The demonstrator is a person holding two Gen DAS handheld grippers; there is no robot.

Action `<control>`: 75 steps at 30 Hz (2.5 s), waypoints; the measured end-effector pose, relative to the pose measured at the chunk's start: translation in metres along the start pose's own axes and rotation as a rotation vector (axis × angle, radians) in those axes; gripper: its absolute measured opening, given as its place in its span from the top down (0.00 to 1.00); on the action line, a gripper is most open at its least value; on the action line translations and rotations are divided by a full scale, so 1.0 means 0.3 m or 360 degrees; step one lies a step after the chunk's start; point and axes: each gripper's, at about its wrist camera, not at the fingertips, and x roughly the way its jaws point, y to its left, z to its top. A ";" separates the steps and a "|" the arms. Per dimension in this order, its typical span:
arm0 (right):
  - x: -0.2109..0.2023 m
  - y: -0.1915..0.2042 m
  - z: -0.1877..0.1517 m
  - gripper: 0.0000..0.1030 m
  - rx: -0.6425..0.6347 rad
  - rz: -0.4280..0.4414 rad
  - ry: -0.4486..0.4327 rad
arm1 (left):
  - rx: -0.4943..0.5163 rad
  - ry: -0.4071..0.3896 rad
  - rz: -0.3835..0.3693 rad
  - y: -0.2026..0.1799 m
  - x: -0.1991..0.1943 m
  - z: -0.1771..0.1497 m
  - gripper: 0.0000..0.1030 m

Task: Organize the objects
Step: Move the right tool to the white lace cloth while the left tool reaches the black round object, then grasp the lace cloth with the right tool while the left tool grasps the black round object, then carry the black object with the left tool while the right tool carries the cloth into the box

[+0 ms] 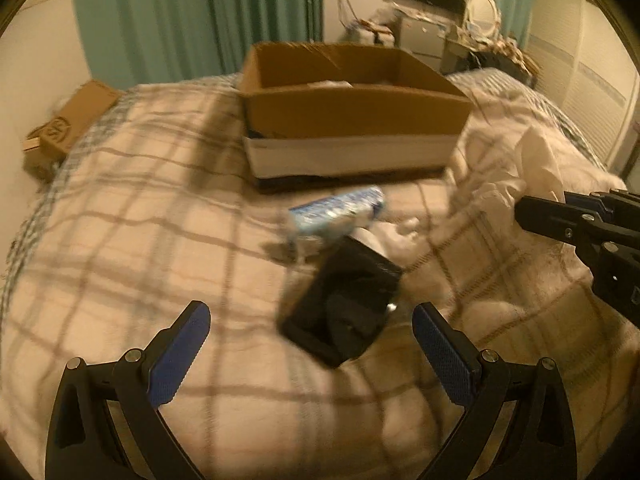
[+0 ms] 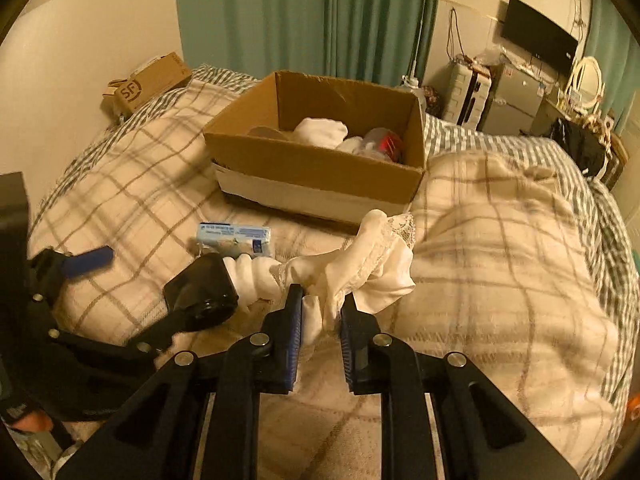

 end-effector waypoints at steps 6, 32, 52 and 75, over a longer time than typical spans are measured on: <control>0.011 -0.019 -0.013 0.84 0.0029 0.0039 0.0012 | 0.0046 0.0102 -0.0037 -0.036 0.098 0.009 0.19; -0.181 0.023 -0.016 0.84 0.0014 -0.0011 -0.0135 | 0.0007 -0.0134 -0.0087 -0.015 -0.177 0.003 0.92; -0.442 -0.032 0.327 0.84 -0.0105 -0.0043 -0.0505 | 0.0123 -0.0491 -0.0061 -0.009 -0.410 0.417 0.92; 0.222 -0.176 0.692 0.84 -0.0059 0.0009 -0.0154 | 0.0024 -0.0243 -0.0043 0.067 0.194 0.745 0.92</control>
